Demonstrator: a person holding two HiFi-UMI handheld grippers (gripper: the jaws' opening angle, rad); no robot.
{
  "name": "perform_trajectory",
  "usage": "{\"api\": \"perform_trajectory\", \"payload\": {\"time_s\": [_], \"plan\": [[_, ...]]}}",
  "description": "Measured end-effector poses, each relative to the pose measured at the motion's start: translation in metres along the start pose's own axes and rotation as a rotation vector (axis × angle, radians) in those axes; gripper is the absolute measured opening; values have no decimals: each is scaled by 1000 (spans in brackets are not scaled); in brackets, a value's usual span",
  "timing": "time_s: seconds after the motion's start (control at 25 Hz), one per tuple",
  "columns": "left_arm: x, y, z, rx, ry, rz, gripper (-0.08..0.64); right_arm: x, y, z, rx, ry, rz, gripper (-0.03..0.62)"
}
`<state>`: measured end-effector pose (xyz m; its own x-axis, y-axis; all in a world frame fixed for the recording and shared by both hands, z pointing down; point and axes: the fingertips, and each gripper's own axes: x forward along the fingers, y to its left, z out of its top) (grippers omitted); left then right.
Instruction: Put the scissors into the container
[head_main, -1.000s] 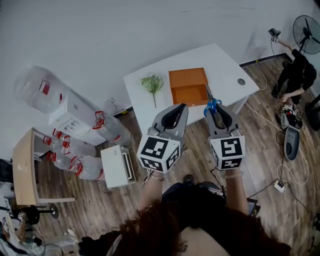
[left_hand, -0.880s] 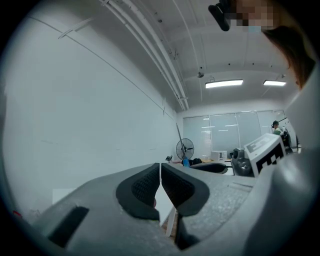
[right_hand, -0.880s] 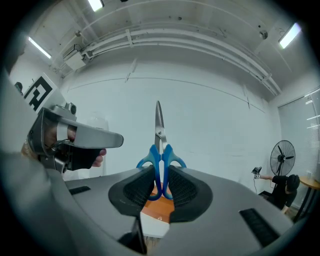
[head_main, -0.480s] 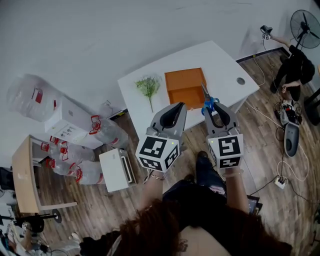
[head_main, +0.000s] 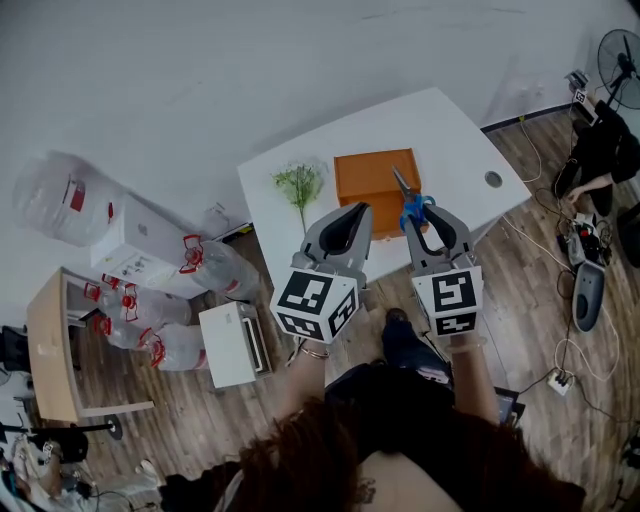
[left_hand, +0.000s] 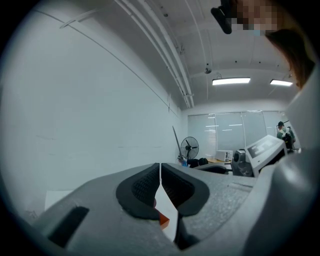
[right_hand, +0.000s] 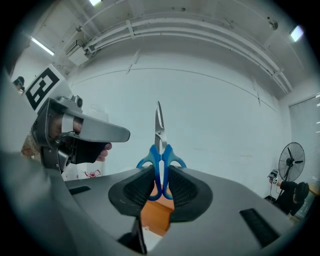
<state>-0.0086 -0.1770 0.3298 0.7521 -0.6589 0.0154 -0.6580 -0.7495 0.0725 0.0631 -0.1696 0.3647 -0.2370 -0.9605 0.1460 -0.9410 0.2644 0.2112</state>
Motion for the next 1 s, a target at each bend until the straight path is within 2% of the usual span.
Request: {"api": "perform_trajectory", "payload": {"time_s": [0.24, 0.72, 1.0], "plan": [[29, 19, 0, -1, 6, 20, 23, 34, -16, -11, -43, 36, 25, 80], [73, 51, 4, -7, -3, 87, 23, 92, -33, -42, -214, 136, 113, 80], [92, 67, -3, -24, 10, 124, 23, 119, -36, -73, -313, 217, 184, 80]]}}
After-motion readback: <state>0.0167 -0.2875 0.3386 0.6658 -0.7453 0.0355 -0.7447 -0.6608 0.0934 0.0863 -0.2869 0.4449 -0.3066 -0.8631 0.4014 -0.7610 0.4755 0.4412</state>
